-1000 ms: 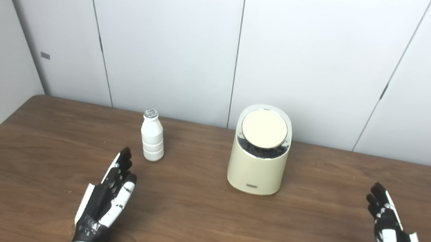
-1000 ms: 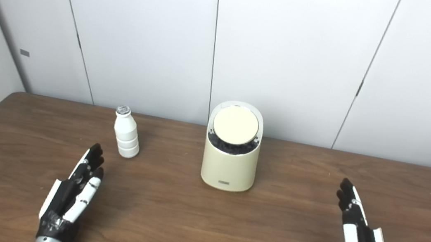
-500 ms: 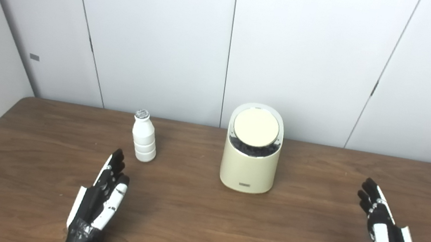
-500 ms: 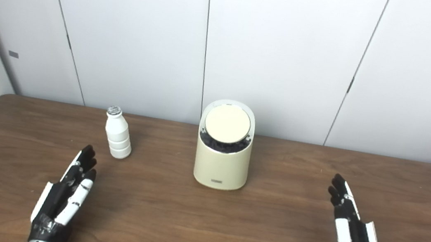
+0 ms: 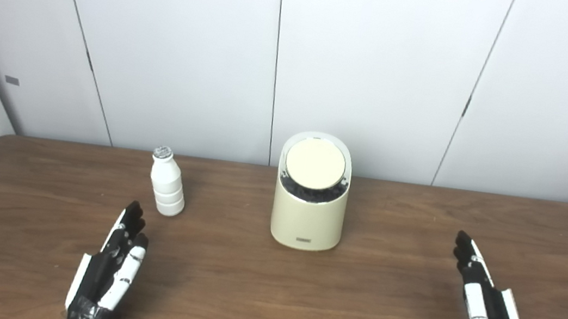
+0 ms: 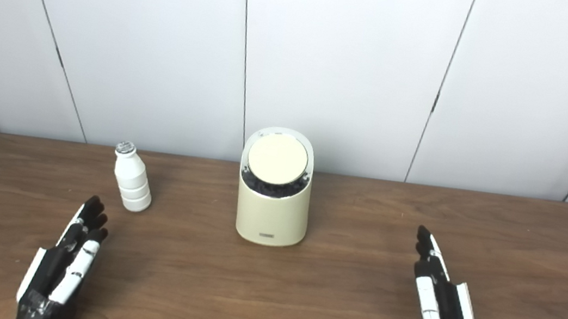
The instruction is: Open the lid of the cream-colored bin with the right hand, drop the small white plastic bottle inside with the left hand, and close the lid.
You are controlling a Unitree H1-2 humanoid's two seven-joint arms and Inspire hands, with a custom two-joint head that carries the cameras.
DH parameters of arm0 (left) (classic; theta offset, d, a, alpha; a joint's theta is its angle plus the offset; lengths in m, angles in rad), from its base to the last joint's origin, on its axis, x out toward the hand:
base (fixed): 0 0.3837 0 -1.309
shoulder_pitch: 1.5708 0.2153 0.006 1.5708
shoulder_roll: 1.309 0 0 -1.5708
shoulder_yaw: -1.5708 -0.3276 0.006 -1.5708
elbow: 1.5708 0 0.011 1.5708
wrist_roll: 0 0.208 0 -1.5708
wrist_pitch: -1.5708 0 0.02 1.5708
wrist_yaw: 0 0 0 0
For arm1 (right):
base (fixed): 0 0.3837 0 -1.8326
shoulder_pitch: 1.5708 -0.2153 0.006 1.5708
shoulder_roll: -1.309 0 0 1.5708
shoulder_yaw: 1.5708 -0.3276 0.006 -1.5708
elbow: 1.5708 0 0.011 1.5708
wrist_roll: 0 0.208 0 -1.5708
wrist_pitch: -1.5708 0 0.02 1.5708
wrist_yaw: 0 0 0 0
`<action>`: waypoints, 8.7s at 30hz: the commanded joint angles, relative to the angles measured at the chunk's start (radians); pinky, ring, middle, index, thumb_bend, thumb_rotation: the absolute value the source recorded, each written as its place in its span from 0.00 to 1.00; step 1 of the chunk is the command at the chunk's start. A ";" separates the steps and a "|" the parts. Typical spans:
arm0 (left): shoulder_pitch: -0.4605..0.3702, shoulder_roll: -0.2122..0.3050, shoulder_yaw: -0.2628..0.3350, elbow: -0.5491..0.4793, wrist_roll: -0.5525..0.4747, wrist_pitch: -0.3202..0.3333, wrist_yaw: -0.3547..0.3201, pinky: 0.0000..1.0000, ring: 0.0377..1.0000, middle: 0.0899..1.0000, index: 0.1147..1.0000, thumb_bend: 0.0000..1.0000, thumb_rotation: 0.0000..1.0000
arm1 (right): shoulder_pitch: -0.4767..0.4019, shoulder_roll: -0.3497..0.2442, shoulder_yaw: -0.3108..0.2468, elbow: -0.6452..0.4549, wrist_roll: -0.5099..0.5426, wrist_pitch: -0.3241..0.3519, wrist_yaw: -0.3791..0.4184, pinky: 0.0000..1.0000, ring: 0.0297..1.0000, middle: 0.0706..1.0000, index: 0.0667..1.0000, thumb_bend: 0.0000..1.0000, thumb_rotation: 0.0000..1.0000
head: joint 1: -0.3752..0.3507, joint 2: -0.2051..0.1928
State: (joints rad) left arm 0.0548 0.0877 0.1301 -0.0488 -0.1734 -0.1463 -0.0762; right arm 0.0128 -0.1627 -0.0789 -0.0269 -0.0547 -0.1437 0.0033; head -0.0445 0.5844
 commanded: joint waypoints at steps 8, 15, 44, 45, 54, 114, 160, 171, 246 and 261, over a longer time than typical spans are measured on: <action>0.014 -0.003 -0.004 0.036 -0.012 -0.007 -0.011 1.00 1.00 1.00 1.00 0.32 0.54 | 0.050 0.030 0.011 0.021 0.019 0.016 0.007 0.97 0.96 0.97 0.94 0.53 1.00 | -0.001 0.024; 0.013 -0.004 -0.006 0.036 0.012 -0.008 -0.001 1.00 1.00 1.00 1.00 0.31 0.56 | -0.004 0.011 0.009 -0.018 -0.009 0.051 0.002 0.93 0.95 0.95 0.94 0.56 0.94 | -0.014 0.033; 0.022 -0.020 -0.024 0.006 0.056 0.019 0.009 1.00 1.00 1.00 1.00 0.27 0.45 | -0.353 -0.030 0.156 -0.148 -0.317 0.407 0.044 0.86 0.91 0.93 0.94 0.77 0.60 | -0.021 0.051; 0.022 -0.019 -0.025 0.008 0.059 0.017 0.008 1.00 1.00 1.00 1.00 0.26 0.44 | -0.366 -0.031 0.162 -0.139 -0.322 0.404 0.043 0.84 0.91 0.93 0.94 0.78 0.59 | -0.020 0.052; 0.021 -0.022 -0.028 0.012 0.054 0.011 0.004 1.00 1.00 1.00 1.00 0.25 0.44 | -0.468 -0.036 0.203 -0.076 -0.355 0.401 0.050 0.89 0.94 0.96 0.96 0.82 0.56 | -0.023 0.055; 0.031 -0.058 -0.044 -0.017 0.065 0.024 0.008 1.00 1.00 1.00 1.00 0.26 0.50 | -0.763 -0.048 0.359 0.329 -0.521 0.314 -0.009 0.91 0.91 0.92 0.94 0.84 0.31 | -0.007 0.080; 0.027 -0.037 -0.053 0.020 0.133 0.003 0.027 1.00 1.00 1.00 1.00 0.22 0.22 | -0.588 -0.055 0.211 0.101 -0.351 0.390 0.055 0.79 0.88 0.92 0.93 0.57 0.67 | -0.001 0.049; 0.023 -0.021 -0.053 0.026 0.132 -0.004 0.025 1.00 1.00 1.00 1.00 0.20 0.22 | -0.483 -0.093 0.164 -0.039 -0.324 0.435 0.092 0.82 0.89 0.91 0.92 0.55 0.69 | -0.007 0.048; 0.001 0.004 -0.014 -0.020 0.026 0.052 0.003 1.00 1.00 1.00 1.00 0.31 0.51 | -0.090 0.031 -0.026 0.013 0.103 0.084 0.033 0.99 0.97 0.97 0.95 0.62 1.00 | 0.021 0.097; -0.001 0.001 -0.016 -0.191 0.209 0.177 0.099 1.00 0.98 0.96 0.98 0.59 0.32 | -0.086 0.002 -0.035 0.008 0.126 0.106 0.045 1.00 0.97 0.97 0.95 0.57 0.99 | 0.048 0.099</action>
State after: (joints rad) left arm 0.0725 0.0745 0.1138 -0.1985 0.0071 0.0371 0.0062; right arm -0.0626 -0.1540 -0.1061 -0.0033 0.0585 -0.0174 0.0442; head -0.0015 0.6826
